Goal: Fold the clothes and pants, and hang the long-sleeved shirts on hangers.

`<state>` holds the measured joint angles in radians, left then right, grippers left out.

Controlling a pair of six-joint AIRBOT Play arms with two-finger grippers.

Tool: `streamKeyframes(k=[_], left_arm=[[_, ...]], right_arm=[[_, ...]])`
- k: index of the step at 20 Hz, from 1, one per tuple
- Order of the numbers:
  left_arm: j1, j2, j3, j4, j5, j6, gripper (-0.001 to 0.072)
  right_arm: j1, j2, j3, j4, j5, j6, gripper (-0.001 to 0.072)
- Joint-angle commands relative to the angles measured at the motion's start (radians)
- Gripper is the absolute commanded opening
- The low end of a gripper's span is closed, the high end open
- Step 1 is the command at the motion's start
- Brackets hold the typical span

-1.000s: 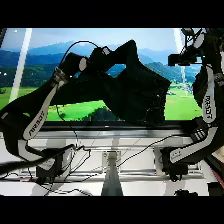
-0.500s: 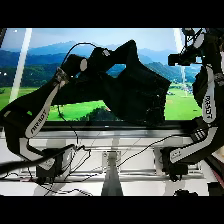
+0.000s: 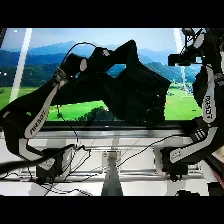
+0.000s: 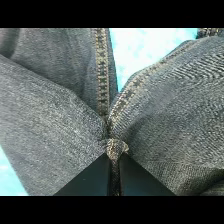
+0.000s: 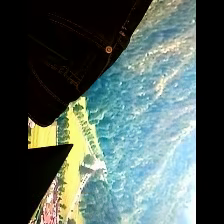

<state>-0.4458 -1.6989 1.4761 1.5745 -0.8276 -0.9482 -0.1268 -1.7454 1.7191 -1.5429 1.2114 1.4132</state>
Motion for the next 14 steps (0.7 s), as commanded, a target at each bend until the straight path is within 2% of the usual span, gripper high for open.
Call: streamKeyframes(k=[1, 5, 6, 8, 10, 12, 14], left_arm=[[0.018, 0.048, 0.001, 0.015, 0.053, -0.057, 0.0031], [0.138, 0.156, 0.001, 0.010, 0.224, -0.277, 0.0030], [0.180, 0.180, 0.001, -0.005, 0.235, -0.303, 0.0031], [0.267, 0.225, 0.001, -0.108, 0.220, -0.304, 0.0030], [0.328, 0.245, 0.001, -0.121, 0.219, -0.301, 0.0031], [0.402, 0.243, 0.001, -0.121, 0.258, -0.302, 0.0030], [0.476, 0.235, 0.001, -0.122, 0.326, -0.302, 0.0030]], right_arm=[[-0.008, -0.001, 0.000, -0.035, 0.002, -0.005, 0.0549], [-0.062, -0.001, -0.002, -0.037, 0.054, -0.072, 0.0549], [-0.083, 0.000, -0.012, -0.032, 0.076, -0.095, 0.0548], [-0.139, 0.000, -0.047, 0.019, 0.095, -0.097, 0.0548], [-0.183, 0.000, -0.092, 0.075, 0.133, -0.133, 0.0544], [-0.218, 0.000, -0.149, 0.166, 0.164, -0.193, 0.0345], [-0.242, 0.000, -0.209, 0.275, 0.171, -0.235, 0.0340]])
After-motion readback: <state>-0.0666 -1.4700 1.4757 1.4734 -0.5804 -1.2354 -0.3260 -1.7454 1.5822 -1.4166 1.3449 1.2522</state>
